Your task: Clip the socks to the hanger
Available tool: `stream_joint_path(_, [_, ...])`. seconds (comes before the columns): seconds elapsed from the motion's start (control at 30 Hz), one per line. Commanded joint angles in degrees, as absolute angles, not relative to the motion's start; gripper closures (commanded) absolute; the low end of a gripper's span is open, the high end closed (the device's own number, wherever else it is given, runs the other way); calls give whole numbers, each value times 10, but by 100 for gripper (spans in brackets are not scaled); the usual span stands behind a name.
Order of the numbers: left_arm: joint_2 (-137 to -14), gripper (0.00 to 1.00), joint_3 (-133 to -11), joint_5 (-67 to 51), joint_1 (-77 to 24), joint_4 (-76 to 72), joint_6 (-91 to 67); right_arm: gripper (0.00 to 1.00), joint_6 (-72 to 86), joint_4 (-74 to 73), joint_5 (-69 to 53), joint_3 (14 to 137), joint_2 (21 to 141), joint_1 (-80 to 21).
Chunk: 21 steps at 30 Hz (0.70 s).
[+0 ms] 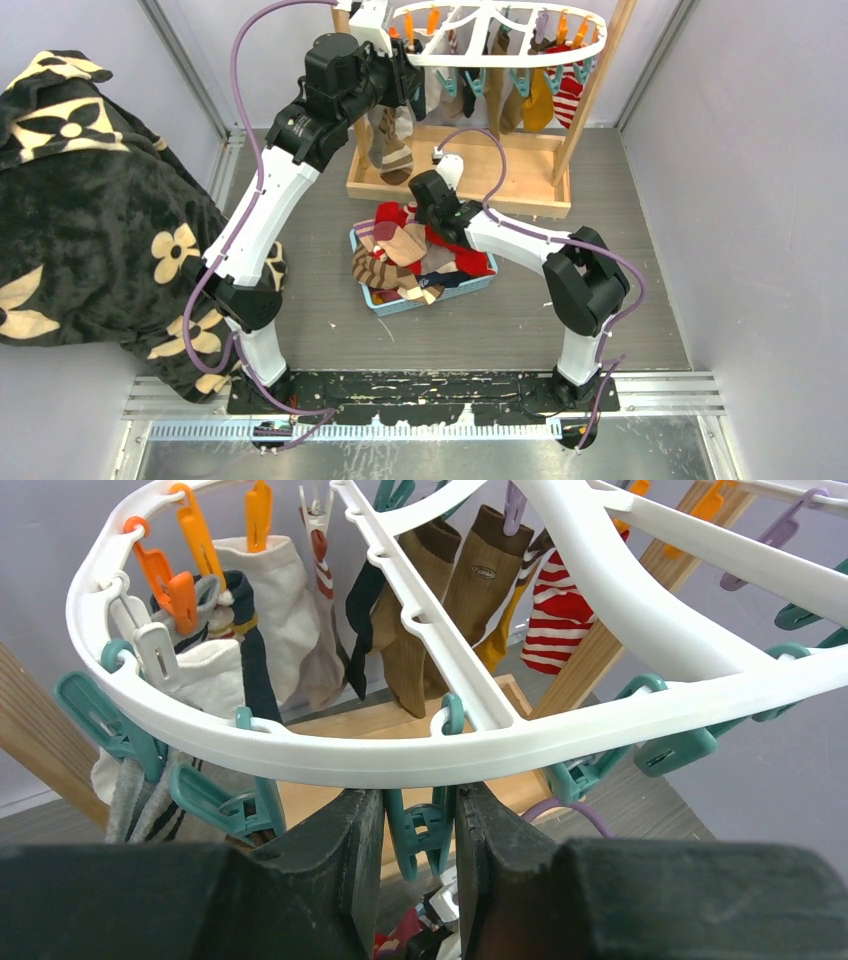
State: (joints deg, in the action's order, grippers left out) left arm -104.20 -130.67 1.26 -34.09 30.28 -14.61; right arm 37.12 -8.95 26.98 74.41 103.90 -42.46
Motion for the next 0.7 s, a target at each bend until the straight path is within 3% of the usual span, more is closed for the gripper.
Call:
stream_joint_path(0.0, [-1010,100,-1310,3,-339,272,-147,94,343,4,292,738,992,-423])
stream_joint_path(0.1, [-1010,100,-1311,2,-340,272,-146,99,318,91,257,694,942,-424])
stream_joint_path(0.23, [-1009,100,-1313,3,-340,273,-145,99,321,173,198,622,863,-430])
stream_joint_path(0.67, [-1005,100,-1309,3,-340,275,-147,96,507,70,329,334,621,-507])
